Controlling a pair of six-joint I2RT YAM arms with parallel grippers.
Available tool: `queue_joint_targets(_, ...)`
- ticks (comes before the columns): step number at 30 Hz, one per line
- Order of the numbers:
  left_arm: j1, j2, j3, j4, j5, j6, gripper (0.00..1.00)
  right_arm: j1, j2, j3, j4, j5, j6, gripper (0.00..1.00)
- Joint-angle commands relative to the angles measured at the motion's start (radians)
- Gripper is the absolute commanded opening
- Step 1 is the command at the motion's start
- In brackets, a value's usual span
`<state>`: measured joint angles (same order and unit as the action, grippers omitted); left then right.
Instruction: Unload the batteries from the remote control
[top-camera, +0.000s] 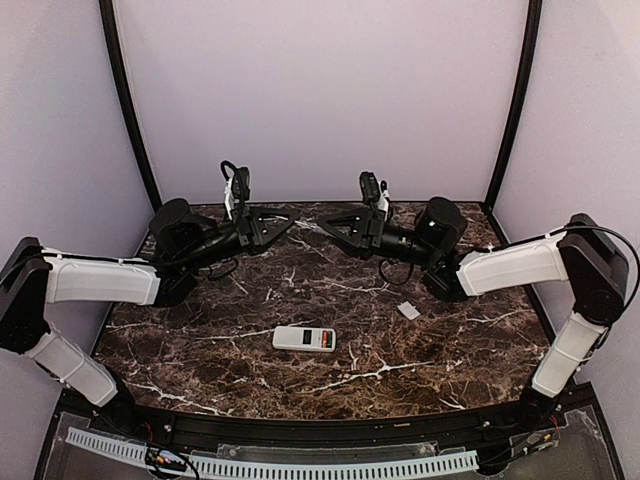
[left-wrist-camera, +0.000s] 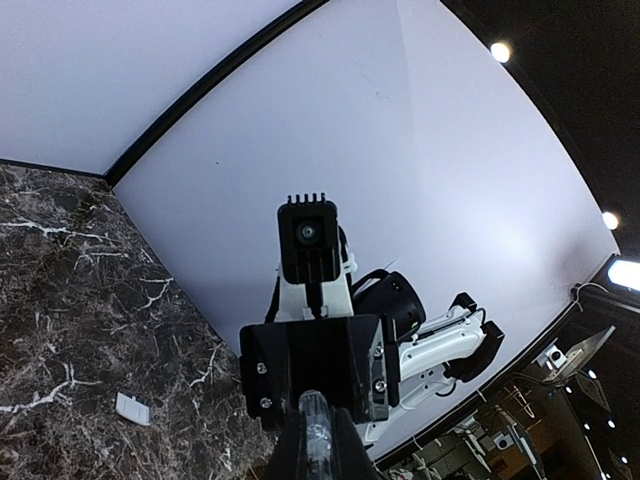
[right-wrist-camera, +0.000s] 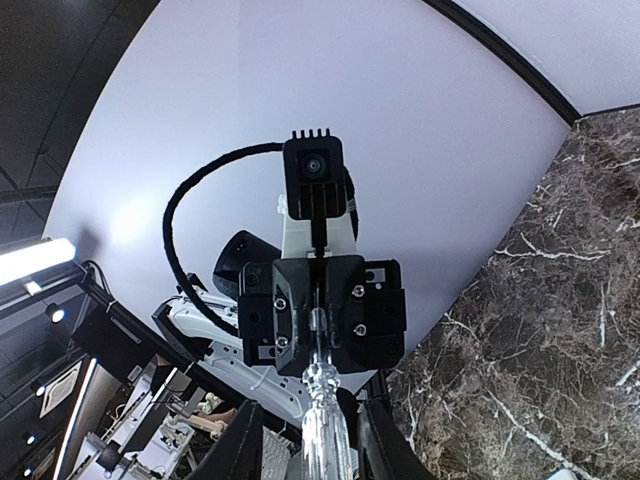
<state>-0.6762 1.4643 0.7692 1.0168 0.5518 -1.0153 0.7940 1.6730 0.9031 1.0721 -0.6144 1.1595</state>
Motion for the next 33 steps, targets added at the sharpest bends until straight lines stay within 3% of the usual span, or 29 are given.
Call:
queue_joint_targets(1,-0.003,0.003,-0.015,0.024,-0.019,0.029,0.00,0.014,0.029,0.031,0.051,-0.023,0.015,0.31)
queue_joint_targets(33,-0.007,0.018,-0.019,-0.018,0.003,0.062,0.00,0.018,0.040,0.063,-0.020,-0.059,-0.011,0.15)
